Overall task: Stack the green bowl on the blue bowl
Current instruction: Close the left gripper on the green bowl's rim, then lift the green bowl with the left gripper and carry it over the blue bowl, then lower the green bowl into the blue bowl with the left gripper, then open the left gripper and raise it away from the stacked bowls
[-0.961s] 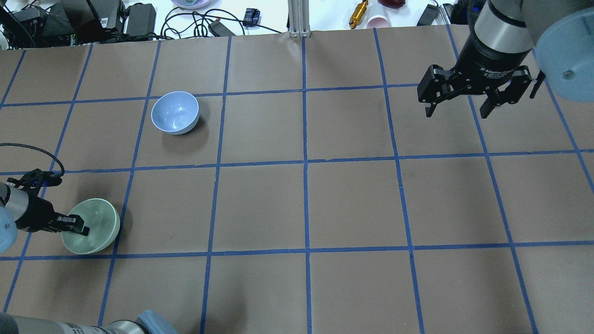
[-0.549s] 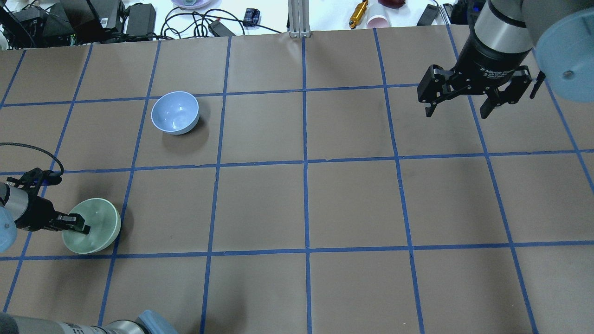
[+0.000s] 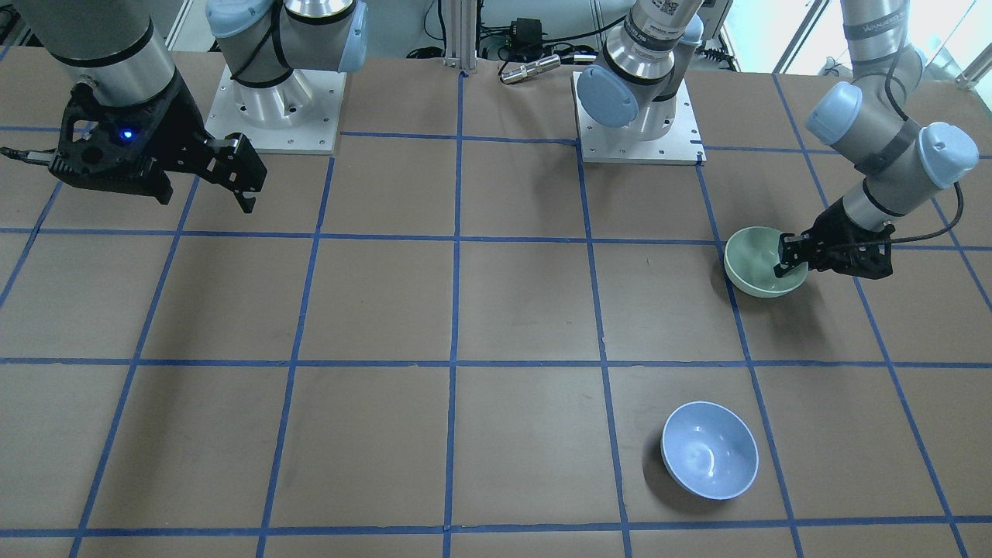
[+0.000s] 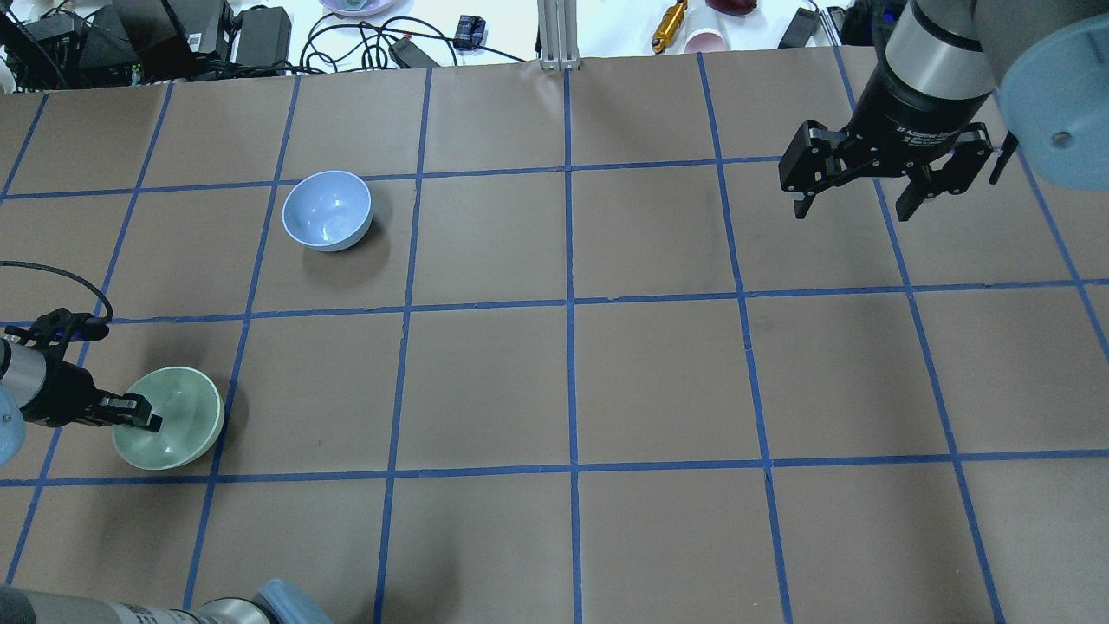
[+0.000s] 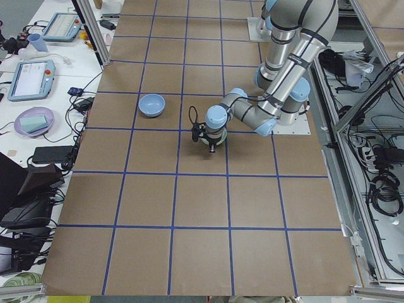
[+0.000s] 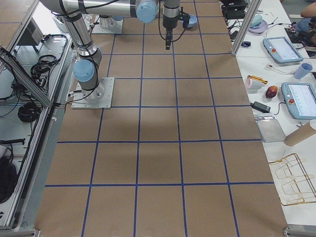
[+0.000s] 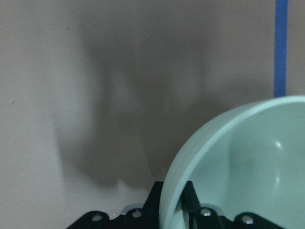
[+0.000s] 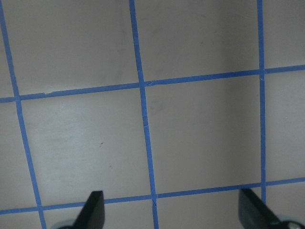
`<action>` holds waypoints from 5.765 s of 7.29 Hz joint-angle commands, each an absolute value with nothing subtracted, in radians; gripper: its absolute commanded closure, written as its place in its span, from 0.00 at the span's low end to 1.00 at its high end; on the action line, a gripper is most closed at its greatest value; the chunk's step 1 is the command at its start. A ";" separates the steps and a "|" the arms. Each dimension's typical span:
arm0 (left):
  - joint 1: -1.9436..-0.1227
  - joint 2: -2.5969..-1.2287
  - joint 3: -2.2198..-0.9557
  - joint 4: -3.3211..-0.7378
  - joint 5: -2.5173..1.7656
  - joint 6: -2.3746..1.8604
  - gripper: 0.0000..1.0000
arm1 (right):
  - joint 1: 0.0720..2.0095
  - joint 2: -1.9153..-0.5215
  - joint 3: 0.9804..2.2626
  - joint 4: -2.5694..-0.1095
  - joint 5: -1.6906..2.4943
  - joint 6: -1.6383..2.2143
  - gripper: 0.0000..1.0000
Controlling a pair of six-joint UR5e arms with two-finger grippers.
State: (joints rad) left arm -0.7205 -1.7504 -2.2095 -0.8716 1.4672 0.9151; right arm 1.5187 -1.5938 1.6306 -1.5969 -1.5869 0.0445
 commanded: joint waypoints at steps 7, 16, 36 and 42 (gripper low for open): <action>-0.770 -1.732 -1.912 -1.271 1.291 0.867 1.00 | 1.519 -1.594 1.631 -1.597 -1.588 0.044 0.00; -1.147 -1.969 -1.654 -1.065 1.101 0.358 1.00 | 1.519 -1.594 1.631 -1.597 -1.588 0.044 0.00; -1.210 -1.973 -1.525 -1.158 1.295 0.252 0.00 | 1.519 -1.594 1.631 -1.597 -1.588 0.044 0.00; -1.521 -1.665 -1.525 -1.452 1.578 0.034 0.00 | 1.519 -1.594 1.631 -1.597 -1.586 0.044 0.00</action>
